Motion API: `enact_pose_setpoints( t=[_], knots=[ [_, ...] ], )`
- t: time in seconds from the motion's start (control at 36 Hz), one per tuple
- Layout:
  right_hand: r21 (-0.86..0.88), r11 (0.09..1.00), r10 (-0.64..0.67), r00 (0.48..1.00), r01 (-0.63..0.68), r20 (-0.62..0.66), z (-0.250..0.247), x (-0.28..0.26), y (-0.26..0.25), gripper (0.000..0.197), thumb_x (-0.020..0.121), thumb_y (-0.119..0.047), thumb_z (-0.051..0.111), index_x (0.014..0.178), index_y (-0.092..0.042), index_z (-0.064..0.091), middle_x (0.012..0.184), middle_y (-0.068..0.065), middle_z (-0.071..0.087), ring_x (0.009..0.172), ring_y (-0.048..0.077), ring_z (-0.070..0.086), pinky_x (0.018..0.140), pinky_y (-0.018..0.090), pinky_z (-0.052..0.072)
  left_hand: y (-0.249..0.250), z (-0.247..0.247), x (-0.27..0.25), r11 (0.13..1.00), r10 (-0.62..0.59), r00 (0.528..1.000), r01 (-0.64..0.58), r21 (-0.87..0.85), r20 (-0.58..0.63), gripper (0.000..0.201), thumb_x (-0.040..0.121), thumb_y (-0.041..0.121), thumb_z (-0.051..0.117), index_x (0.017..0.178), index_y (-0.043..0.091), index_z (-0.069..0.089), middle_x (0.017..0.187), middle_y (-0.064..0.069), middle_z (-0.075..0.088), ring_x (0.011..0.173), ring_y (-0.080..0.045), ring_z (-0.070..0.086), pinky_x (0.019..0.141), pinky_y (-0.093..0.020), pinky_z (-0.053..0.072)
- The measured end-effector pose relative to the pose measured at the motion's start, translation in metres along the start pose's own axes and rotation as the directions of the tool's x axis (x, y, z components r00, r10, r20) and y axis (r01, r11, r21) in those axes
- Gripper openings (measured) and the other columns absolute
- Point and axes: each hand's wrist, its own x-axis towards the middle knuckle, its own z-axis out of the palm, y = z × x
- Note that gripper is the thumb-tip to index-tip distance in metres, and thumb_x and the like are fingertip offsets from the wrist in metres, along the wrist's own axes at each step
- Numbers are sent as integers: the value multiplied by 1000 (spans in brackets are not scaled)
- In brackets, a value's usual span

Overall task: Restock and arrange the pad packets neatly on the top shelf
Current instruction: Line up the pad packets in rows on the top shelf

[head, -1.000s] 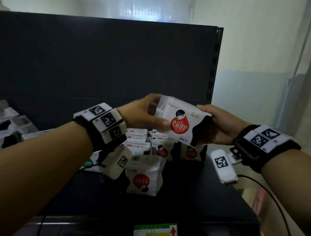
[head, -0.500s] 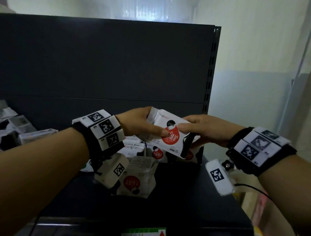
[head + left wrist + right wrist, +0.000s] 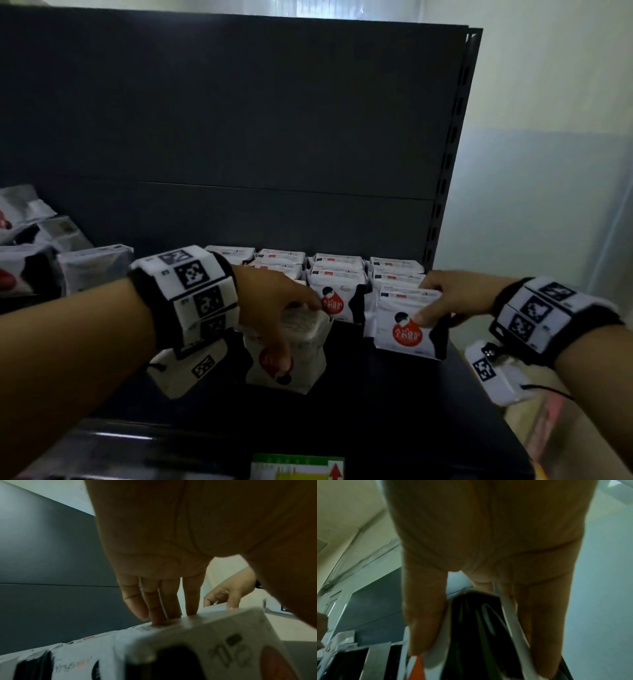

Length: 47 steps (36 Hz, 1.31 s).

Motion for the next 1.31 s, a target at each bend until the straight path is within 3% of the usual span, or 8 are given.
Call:
enact_pose_setpoints(
  t=[0.14, 0.25, 0.44, 0.56, 0.69, 0.81, 0.92, 1.31],
  knots=[
    [-108, 993, 34, 998, -40, -54, 8, 7, -6, 55, 69, -36, 83, 110, -23, 50, 110, -4, 52, 89, 12, 56, 64, 26, 54, 4, 5, 8, 997, 4, 997, 2, 81, -75, 77, 75, 44, 73, 140, 42, 32, 128, 9, 51, 113, -15, 51, 96, -31, 45],
    [-233, 972, 9, 991, -41, -135, 6, 7, -7, 71, 66, -42, 84, 121, -19, 46, 113, -2, 49, 87, 13, 53, 63, 24, 49, 1, -2, 3, 981, -3, 982, -34, -191, -190, 87, 70, 45, 77, 141, 42, 28, 112, 19, 53, 99, -2, 55, 78, -13, 44],
    [-429, 902, -170, 949, 41, -266, -9, -3, -23, 71, 72, -73, 57, 122, -22, 53, 121, 6, 53, 100, 20, 56, 87, 34, 48, 5, -25, -3, 658, -71, 912, -262, -706, -405, 69, 77, 21, 75, 134, 28, 37, 109, 3, 65, 91, -15, 69, 70, -32, 59],
    [76, 951, -280, 937, 301, -209, -6, -20, -53, 81, 65, -85, 30, 108, -26, 65, 109, -5, 67, 99, 13, 64, 89, 33, 52, 5, -32, -2, 464, -120, 886, -349, -814, -449, 41, 80, 20, 71, 115, 17, 50, 101, -5, 72, 90, -22, 71, 71, -36, 60],
    [473, 760, -453, 885, 446, -107, 7, -29, -78, 73, 67, -69, 62, 120, -18, 59, 111, 1, 72, 104, 20, 69, 93, 42, 54, 1, -31, -1, 335, -121, 869, -420, -844, -480, 58, 65, 25, 77, 115, 16, 50, 102, -6, 72, 90, -21, 71, 67, -30, 58],
    [401, 784, -412, 881, 473, -233, 5, -23, -86, 65, 57, -51, 80, 114, -26, 59, 108, -3, 72, 94, 13, 71, 85, 33, 56, -6, -27, -6, 634, -63, 861, -356, -687, -505, 39, 66, 39, 76, 103, 38, 63, 102, 4, 71, 96, -12, 68, 87, -37, 57],
    [88, 917, -344, 883, 389, -319, 4, -18, -90, 57, 64, -41, 85, 108, -26, 54, 100, -7, 64, 87, 8, 63, 69, 23, 51, -30, -17, -2, 933, -230, 836, 43, -358, -498, 97, 66, 52, 77, 145, 26, 26, 143, 3, 44, 127, -16, 45, 106, -32, 37],
    [-500, 854, -216, 972, 144, -89, 57, 12, -110, 79, 70, -58, 72, 136, -29, 39, 137, -4, 47, 122, 22, 47, 100, 42, 41, -42, 6, 17, 965, -205, 942, 240, 105, -266, 39, 85, 52, 56, 115, 29, 62, 112, 5, 62, 106, -17, 55, 92, -33, 44]
  ],
)
